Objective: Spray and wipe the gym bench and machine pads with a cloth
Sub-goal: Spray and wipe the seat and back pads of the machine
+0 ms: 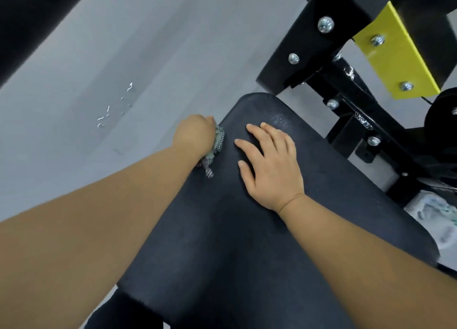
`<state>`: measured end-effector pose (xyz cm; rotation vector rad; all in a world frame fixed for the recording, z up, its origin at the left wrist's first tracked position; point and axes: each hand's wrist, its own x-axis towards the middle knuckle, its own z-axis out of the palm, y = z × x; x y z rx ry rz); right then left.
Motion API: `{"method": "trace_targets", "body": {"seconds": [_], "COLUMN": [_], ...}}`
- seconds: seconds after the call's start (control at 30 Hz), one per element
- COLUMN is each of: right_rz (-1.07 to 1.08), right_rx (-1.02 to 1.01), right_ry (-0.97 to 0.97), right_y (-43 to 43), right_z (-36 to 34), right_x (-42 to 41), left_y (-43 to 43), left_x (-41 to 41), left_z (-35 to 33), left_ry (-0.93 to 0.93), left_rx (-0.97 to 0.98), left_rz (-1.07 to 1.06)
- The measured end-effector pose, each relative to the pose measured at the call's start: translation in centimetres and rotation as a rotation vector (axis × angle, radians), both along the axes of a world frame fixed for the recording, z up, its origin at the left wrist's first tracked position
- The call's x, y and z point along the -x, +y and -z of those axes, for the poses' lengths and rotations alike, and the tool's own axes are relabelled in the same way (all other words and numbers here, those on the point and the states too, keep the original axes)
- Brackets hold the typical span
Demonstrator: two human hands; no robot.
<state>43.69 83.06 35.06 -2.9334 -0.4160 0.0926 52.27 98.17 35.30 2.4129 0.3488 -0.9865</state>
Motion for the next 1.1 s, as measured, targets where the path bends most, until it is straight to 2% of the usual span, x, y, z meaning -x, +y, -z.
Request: {"method": "trace_targets", "body": {"seconds": [0.17,0.23,0.37,0.5,0.63,0.7,0.83,1.0,1.1], "right_rz": [0.01,0.015,0.018,0.071,0.208,0.27,0.276,0.267,0.275], "right_rx": [-0.078,-0.099,-0.112,-0.174,-0.036,0.026,0.119,0.095,0.065], "right_ry": [0.002,-0.004,-0.004,0.031,0.05,0.074,0.064,0.0,-0.003], "right_y": [-0.2,-0.4,-0.6,-0.8,-3.9,-6.4,-8.3,-8.2,-8.2], "right_z": [-0.1,0.0,-0.1,-0.8,-2.4,-3.0,-2.5,-2.0,-2.0], "right_x": [-0.1,-0.1,0.0,-0.1,1.2,2.6,4.5,4.4,4.4], "left_y": [-5.5,-6.6,-4.8,-2.0,-3.1,-4.8,-7.9,-9.8,-12.4], "left_x": [-6.1,-7.0,-5.1,-2.3,-4.0,-5.5,-7.5,-7.3,-6.0], "left_z": [-0.4,0.0,1.1,0.7,0.6,0.6,0.7,-0.5,-1.3], "left_ry": [-0.091,-0.101,-0.128,-0.061,-0.068,-0.108,-0.21,-0.243,-0.318], "left_rx": [0.0,0.035,0.085,0.107,0.188,0.176,0.118,-0.006,0.058], "left_rz": [0.123,0.087,0.061,0.018,-0.043,0.028,0.313,0.585,0.768]}}
